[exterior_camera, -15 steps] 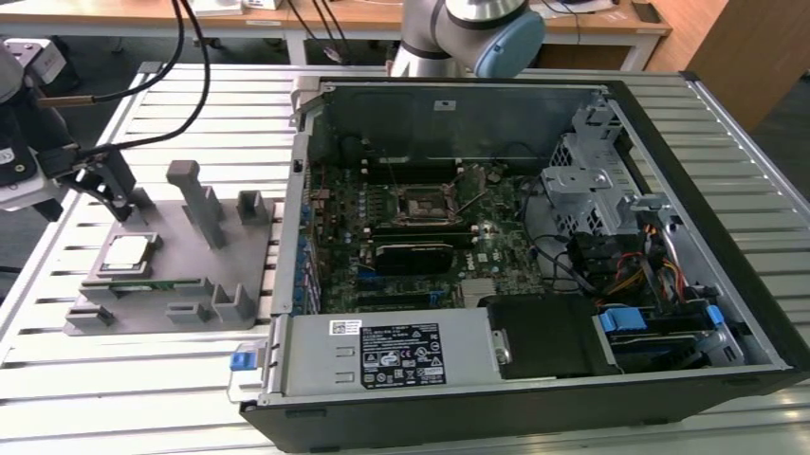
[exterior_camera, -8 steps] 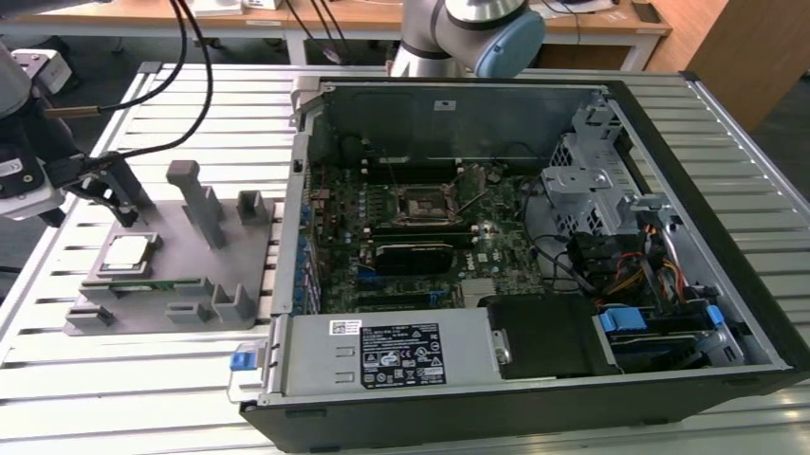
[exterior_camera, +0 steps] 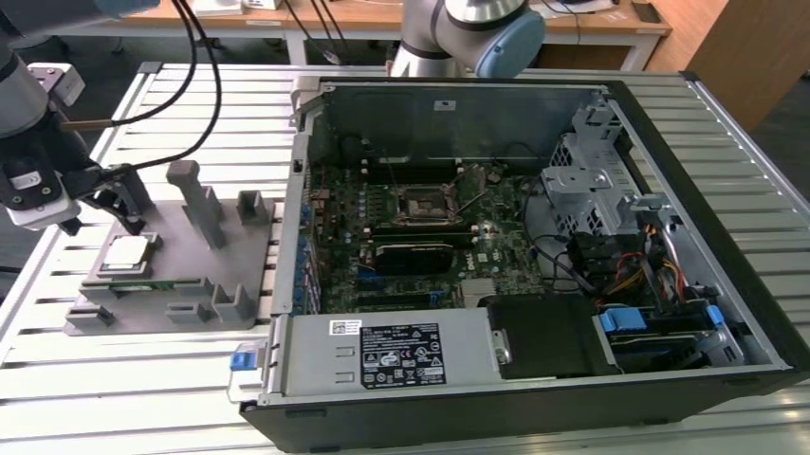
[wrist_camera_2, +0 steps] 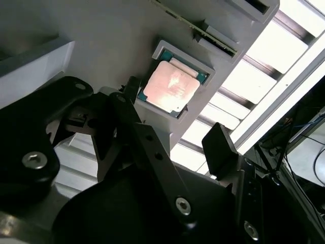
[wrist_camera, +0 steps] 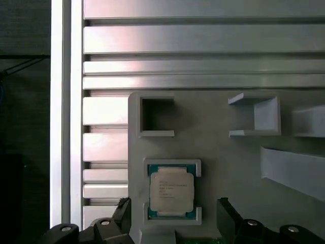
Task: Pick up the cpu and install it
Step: 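Pick up the cpu and move it towards the insertion slot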
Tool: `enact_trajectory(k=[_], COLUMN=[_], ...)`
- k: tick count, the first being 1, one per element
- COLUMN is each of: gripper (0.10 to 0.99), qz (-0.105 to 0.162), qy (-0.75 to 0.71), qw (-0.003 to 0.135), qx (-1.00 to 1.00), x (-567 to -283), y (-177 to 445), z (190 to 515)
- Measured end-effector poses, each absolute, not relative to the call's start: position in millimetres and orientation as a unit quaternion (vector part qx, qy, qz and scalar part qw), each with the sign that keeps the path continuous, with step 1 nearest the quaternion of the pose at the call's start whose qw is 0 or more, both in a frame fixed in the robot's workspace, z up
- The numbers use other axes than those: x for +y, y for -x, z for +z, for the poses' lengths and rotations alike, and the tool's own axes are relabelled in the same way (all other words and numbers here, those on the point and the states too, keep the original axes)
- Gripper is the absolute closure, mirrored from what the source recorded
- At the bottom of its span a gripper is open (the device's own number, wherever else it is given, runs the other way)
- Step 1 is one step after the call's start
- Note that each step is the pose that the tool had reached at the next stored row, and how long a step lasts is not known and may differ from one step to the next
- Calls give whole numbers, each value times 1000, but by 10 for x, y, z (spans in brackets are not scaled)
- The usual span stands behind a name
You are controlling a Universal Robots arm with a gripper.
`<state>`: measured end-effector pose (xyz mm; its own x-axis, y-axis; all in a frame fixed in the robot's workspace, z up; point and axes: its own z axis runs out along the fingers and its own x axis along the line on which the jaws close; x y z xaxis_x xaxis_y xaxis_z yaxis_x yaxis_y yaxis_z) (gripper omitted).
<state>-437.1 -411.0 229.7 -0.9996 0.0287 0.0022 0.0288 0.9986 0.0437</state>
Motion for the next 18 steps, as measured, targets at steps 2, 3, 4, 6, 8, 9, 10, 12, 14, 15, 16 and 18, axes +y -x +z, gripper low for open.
enact_trajectory(k=[2,3,4,6,8,9,10,12,14,15,16,18], gripper=[322,322,322,337,404,404,404,404,404,404,404,404], qz=[-22,-22,-22,-22,-22,-22,-22,-22,-22,-22,-22,-22], qy=[14,14,14,14,14,14,14,14,14,14,14,14], qw=[1,1,0,0,0,0,0,0,0,0,0,0], qx=[-1000,-1000,-1000,-1000,-1000,-1000,-1000,-1000,-1000,-1000,-1000,-1000], x=[-4113,-4113,-4114,-4115,-4116,-4116,-4116,-4116,-4116,-4116,-4116,-4116], y=[4370,4370,4370,4370,4370,4370,4370,4370,4370,4370,4370,4370], z=[2261,2243,2225,2198,2176,2164,2150,2113,2077,2060,2042,2010])
